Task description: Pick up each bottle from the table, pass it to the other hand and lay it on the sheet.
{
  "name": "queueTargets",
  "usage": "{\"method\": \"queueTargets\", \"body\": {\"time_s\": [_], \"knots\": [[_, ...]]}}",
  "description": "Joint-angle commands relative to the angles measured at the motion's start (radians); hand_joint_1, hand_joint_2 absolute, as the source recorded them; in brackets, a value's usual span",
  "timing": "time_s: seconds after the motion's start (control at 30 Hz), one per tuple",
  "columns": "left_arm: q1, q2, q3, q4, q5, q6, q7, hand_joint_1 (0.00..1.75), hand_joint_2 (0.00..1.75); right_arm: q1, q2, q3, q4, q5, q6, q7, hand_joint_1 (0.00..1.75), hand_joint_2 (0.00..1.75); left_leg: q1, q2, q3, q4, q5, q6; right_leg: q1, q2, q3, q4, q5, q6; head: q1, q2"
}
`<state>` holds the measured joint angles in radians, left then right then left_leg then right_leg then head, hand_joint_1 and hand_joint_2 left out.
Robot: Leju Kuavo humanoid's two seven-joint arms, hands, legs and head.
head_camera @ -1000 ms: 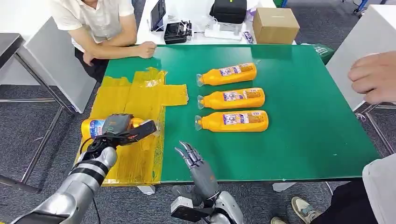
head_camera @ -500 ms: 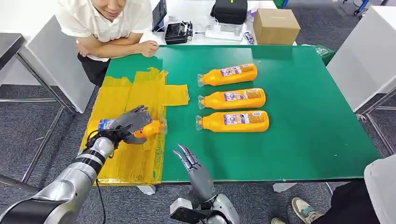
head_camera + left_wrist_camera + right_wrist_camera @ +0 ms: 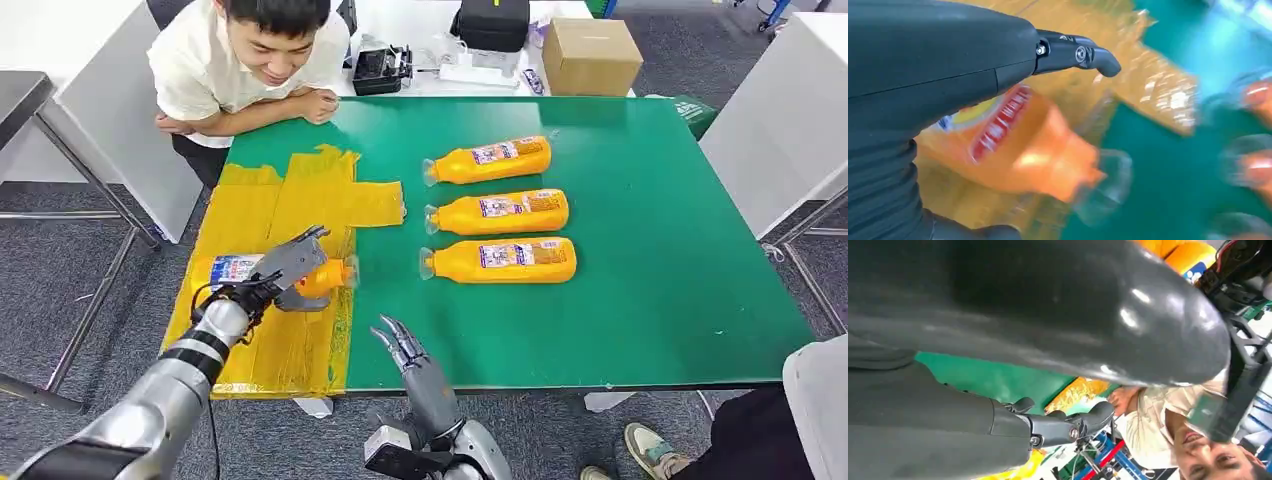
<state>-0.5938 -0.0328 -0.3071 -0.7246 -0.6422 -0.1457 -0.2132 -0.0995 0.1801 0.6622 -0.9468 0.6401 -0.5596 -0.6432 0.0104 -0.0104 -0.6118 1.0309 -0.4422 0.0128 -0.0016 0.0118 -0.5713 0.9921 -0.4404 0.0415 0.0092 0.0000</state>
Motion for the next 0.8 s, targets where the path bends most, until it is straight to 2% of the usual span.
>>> {"method": "queueTargets", "body": {"time_s": [0.03, 0.1, 0.17, 0.27, 0.33, 0.43, 0.53, 0.6, 0.63, 0.67, 0.8], "knots": [[0.171, 0.070, -0.052, -0.436, 0.227, 0.041, -0.024, 0.00, 1.75, 0.004, -0.035, 0.003, 0.006, 0.009, -0.022, 0.012, 0.00, 0.00, 0.000, 0.003, 0.002, -0.001, -0.001, 0.000, 0.000, 0.001, 0.001, -0.001, 0.000, -0.001, 0.000, 0.000], [0.273, 0.065, 0.033, -0.606, 0.442, 0.006, -0.045, 0.00, 1.75, 0.014, -0.049, 0.001, -0.013, 0.019, -0.052, 0.022, 0.00, 0.00, 0.000, 0.004, 0.000, -0.001, -0.001, 0.000, 0.000, 0.003, -0.001, -0.001, 0.000, -0.001, 0.000, 0.000], [0.337, 0.088, 0.076, -0.704, 0.594, -0.023, -0.029, 0.00, 1.75, 0.020, -0.067, -0.011, -0.035, 0.036, -0.079, 0.038, 0.00, 0.00, -0.001, 0.007, 0.000, -0.001, -0.002, 0.000, 0.000, 0.004, -0.001, -0.001, 0.000, -0.001, 0.000, 0.000], [0.352, 0.109, 0.082, -0.727, 0.612, -0.027, -0.026, 0.00, 1.75, 0.020, -0.078, -0.018, -0.047, 0.035, -0.066, 0.039, 0.00, 0.00, 0.000, 0.006, -0.001, -0.001, -0.002, 0.000, 0.000, 0.004, -0.002, -0.001, 0.000, 0.000, 0.000, 0.000], [0.371, 0.112, 0.109, -0.736, 0.709, -0.052, -0.025, 0.00, 1.75, 0.019, -0.090, -0.044, -0.062, 0.069, -0.104, 0.058, 0.00, 0.00, 0.000, 0.004, -0.003, 0.000, -0.001, 0.000, 0.000, 0.002, -0.004, 0.000, 0.000, -0.001, 0.000, 0.000], [0.396, 0.119, 0.121, -0.766, 0.698, -0.035, -0.035, 0.00, 1.75, 0.008, -0.121, -0.084, -0.098, 0.118, -0.114, 0.086, 0.00, 0.00, 0.000, 0.005, -0.002, -0.001, 0.000, 0.000, 0.000, 0.003, -0.004, -0.001, 0.000, -0.001, 0.000, 0.000], [0.430, 0.090, 0.114, -0.810, 0.675, -0.025, -0.042, 0.00, 1.75, -0.006, -0.165, -0.129, -0.130, 0.241, -0.083, 0.175, 0.00, 0.00, -0.001, 0.002, -0.004, 0.000, 0.000, 0.000, -0.001, 0.000, -0.005, 0.000, 0.000, 0.000, 0.000, 0.000], [0.465, 0.085, 0.095, -0.824, 0.733, -0.088, -0.039, 0.00, 1.75, -0.047, -0.208, -0.154, -0.094, 0.319, -0.024, 0.251, 0.00, 0.00, -0.001, 0.002, -0.002, -0.001, 0.000, 0.001, -0.001, 0.000, -0.003, -0.001, 0.000, 0.000, 0.000, 0.000], [0.476, 0.085, 0.090, -0.818, 0.751, -0.105, -0.034, 0.00, 1.75, -0.067, -0.227, -0.164, -0.078, 0.321, -0.014, 0.252, 0.00, 1.75, -0.001, 0.003, -0.002, -0.001, 0.000, 0.001, -0.001, 0.001, -0.003, -0.001, 0.000, 0.000, 0.000, 0.000], [0.497, 0.071, 0.076, -0.804, 0.760, -0.112, -0.043, 0.00, 1.75, -0.108, -0.246, -0.207, -0.023, 0.338, -0.022, 0.273, 0.00, 1.75, -0.002, 0.003, -0.001, -0.002, 0.000, 0.001, -0.002, 0.001, -0.002, -0.002, 0.000, 0.000, 0.000, 0.000], [0.563, 0.021, -0.005, -0.759, 0.795, -0.141, -0.072, 0.00, 1.75, -0.267, -0.303, -0.308, 0.167, 0.357, -0.018, 0.237, 0.00, 1.75, -0.005, 0.002, -0.001, -0.002, 0.001, 0.002, -0.005, 0.001, -0.002, -0.002, 0.001, 0.001, 0.000, 0.000]]}}
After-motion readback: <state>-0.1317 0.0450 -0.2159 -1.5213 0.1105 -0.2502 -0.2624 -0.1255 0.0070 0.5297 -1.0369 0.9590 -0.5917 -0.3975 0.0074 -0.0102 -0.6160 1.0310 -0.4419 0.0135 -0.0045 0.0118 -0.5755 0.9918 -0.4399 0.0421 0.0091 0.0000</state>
